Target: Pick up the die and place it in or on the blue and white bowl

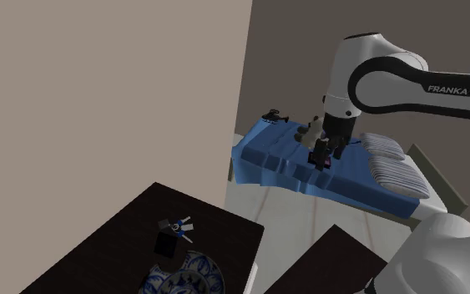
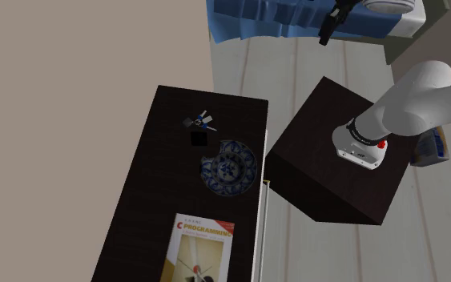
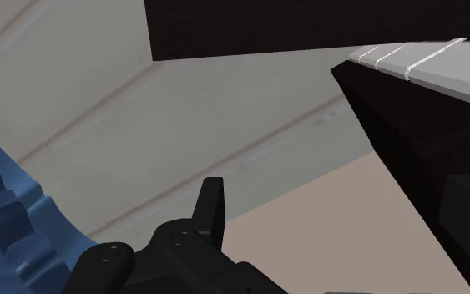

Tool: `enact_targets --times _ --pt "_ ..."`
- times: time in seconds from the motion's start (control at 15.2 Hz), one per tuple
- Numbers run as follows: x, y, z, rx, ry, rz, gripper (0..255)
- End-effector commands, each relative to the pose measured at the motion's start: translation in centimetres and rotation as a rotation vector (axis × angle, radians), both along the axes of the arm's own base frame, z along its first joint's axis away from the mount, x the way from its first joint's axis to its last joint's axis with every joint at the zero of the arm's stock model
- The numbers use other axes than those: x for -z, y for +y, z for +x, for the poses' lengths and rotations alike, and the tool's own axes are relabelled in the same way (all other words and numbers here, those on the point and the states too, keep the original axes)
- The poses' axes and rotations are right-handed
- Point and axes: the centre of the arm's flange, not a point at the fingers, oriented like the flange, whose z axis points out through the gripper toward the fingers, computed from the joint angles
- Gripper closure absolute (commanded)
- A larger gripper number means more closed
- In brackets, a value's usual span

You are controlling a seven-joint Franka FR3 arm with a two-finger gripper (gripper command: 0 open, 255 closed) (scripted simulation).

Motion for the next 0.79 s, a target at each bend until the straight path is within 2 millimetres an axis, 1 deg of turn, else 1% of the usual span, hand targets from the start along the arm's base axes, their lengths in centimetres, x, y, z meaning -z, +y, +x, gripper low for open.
enact_targets --times 0.0,0.73 --pt "0.0 0.0 0.0 0.000 0.000 0.000 0" --pt "6.2 11.3 5.2 -0.036 -0.016 0.036 0"
